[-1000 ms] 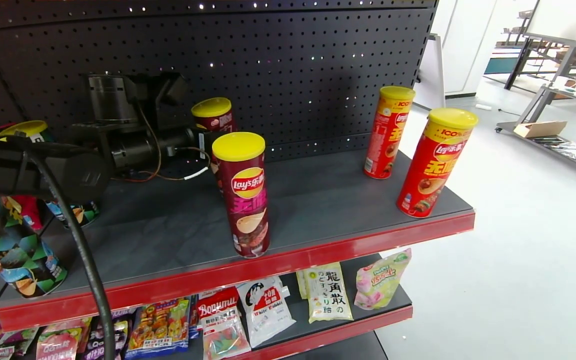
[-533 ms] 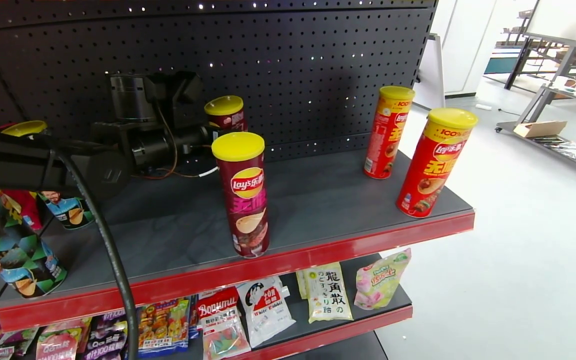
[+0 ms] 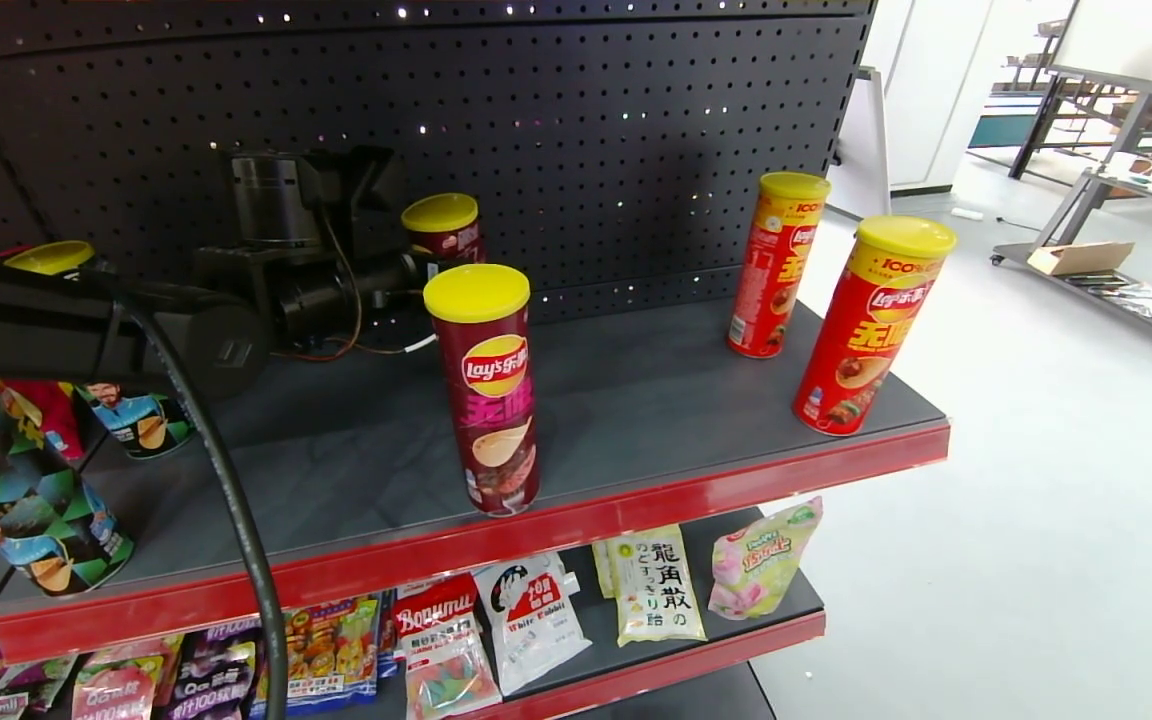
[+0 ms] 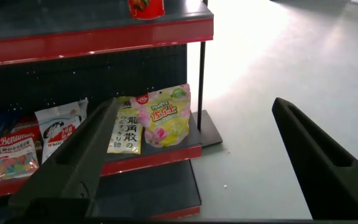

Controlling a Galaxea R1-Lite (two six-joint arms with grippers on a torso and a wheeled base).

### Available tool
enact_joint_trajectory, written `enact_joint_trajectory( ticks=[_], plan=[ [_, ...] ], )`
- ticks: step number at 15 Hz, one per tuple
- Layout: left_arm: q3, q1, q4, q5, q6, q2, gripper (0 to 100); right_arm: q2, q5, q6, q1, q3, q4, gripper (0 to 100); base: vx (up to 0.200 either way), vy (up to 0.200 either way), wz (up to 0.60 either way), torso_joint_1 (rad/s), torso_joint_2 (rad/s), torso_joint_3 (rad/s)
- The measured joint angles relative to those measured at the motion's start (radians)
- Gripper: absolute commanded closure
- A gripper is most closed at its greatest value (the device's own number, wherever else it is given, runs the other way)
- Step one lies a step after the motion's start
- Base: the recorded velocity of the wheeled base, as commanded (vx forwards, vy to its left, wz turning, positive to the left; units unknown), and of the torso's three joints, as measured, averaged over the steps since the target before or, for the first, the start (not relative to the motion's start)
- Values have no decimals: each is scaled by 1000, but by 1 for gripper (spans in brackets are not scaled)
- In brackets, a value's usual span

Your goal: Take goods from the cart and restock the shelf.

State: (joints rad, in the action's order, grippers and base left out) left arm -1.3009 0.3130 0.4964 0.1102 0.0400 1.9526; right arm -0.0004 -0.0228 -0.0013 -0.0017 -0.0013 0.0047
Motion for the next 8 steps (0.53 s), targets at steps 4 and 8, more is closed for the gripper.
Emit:
enact_joint_trajectory(
  ticks=[4, 8],
  plan=[
    [-1, 3, -1, -10, -3, 0, 100, 0, 0, 0, 0, 0, 0, 0, 0, 0, 0, 0, 0, 0],
    [-2, 3, -13, -3, -5, 0, 100, 0, 0, 0, 0, 0, 0, 0, 0, 0, 0, 0, 0, 0]
  ],
)
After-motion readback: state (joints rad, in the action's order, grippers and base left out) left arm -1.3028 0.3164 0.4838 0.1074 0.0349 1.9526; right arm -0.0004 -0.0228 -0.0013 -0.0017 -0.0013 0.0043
